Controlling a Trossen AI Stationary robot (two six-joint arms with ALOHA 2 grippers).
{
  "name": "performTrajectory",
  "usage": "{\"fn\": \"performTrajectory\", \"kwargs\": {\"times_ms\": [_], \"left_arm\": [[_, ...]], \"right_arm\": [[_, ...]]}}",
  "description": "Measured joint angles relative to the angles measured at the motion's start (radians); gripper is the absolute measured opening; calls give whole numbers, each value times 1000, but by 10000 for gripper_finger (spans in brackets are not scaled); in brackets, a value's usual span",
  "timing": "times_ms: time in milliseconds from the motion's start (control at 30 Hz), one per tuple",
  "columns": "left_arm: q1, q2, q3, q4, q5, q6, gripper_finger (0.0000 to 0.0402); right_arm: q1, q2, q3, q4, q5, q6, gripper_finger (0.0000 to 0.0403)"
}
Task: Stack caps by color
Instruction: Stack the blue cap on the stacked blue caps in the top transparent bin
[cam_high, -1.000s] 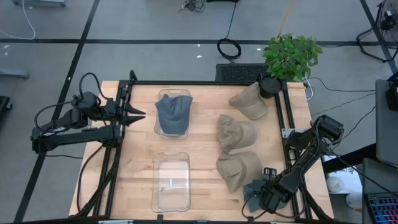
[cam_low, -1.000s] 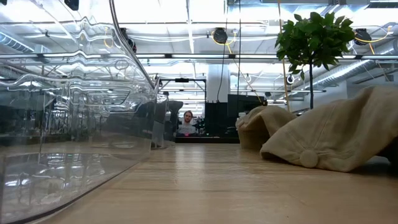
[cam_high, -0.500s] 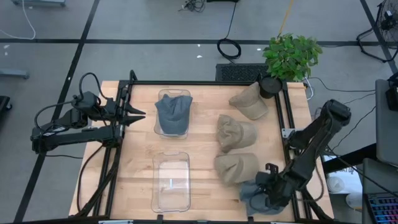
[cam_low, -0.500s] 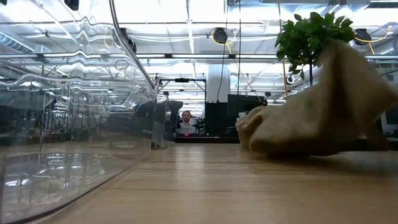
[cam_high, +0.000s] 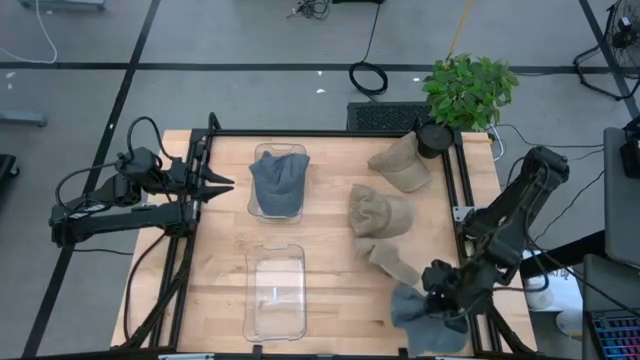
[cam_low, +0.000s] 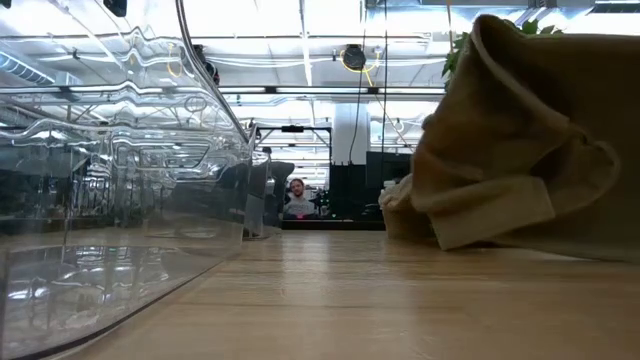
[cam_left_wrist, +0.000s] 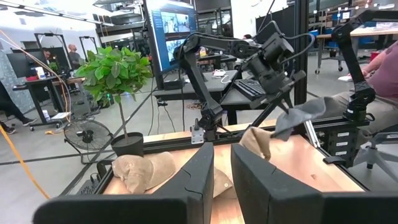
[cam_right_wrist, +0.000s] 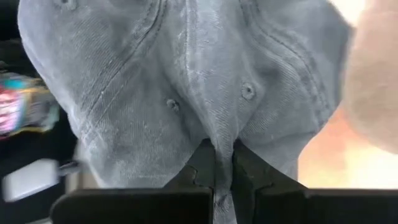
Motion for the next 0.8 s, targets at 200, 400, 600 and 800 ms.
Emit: {"fn": "performTrajectory", "kwargs": {"times_ms": [200,400,600,800], "left_arm": [[0,0,0,0,0,0,61],[0,0,0,0,0,0,61],[0,0,0,0,0,0,61],[0,0,0,0,0,0,61]], "right_arm": [[0,-25,1,60,-78,0,9],[0,-39,1,116,-62,-83,13],[0,-39,-1,282,187,-445,8],[-17,-39,-107,547,576,-849,8]]}}
